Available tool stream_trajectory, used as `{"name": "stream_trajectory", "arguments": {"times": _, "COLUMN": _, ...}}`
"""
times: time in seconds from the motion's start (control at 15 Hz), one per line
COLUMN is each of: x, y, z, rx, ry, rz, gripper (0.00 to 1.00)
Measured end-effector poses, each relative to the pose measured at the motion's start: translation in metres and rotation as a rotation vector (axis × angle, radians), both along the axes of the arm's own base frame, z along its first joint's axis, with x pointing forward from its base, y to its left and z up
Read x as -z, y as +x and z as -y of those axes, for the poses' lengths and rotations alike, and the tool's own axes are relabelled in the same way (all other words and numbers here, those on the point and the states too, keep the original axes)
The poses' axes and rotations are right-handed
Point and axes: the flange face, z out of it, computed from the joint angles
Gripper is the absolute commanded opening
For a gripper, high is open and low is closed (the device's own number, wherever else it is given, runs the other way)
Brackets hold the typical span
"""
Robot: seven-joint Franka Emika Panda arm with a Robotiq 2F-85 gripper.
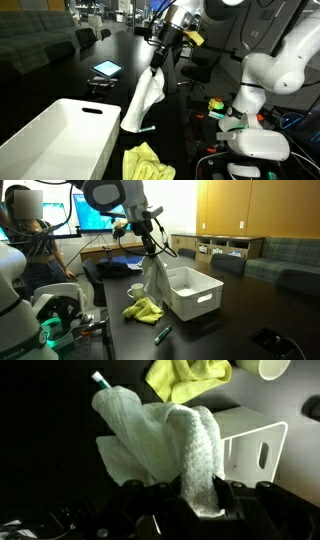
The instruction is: Pick up the marker pen and small tape from the table and put them in the white cup. Pick up the towels from the table and put them in the container.
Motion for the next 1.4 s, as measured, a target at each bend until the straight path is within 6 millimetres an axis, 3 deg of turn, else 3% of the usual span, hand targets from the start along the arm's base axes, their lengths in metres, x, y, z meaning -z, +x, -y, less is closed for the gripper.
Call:
{"name": "stream_trajectory", "arguments": {"times": 0.2, "x": -0.029, "y": -0.008, "z": 0.003, "rx": 0.073, "ry": 0.066, "rz": 0.079, "gripper": 0.13}}
{"name": "stream_trajectory", "arguments": {"times": 0.4, "x": -0.044, "y": -0.013, "z": 0.005, "rx": 0.1, "ry": 0.078, "rz": 0.144, "gripper": 0.12}}
{"name": "stream_trajectory", "arguments": {"times": 0.8, "x": -0.072, "y": 0.0, "z": 0.007, "rx": 0.072, "ry": 0.044, "rz": 0.198, "gripper": 0.12}}
{"name": "stream_trajectory", "arguments": {"times": 1.07, "x": -0.102, "y": 0.045, "z": -0.021, "rx": -0.007, "ry": -0.018, "rz": 0.23, "gripper": 0.12}}
{"name": "stream_trajectory", "arguments": {"times": 1.4, "x": -0.106, "y": 0.114, "z": -0.059, "rx": -0.111, "ry": -0.082, "rz": 0.195, "gripper": 0.12}}
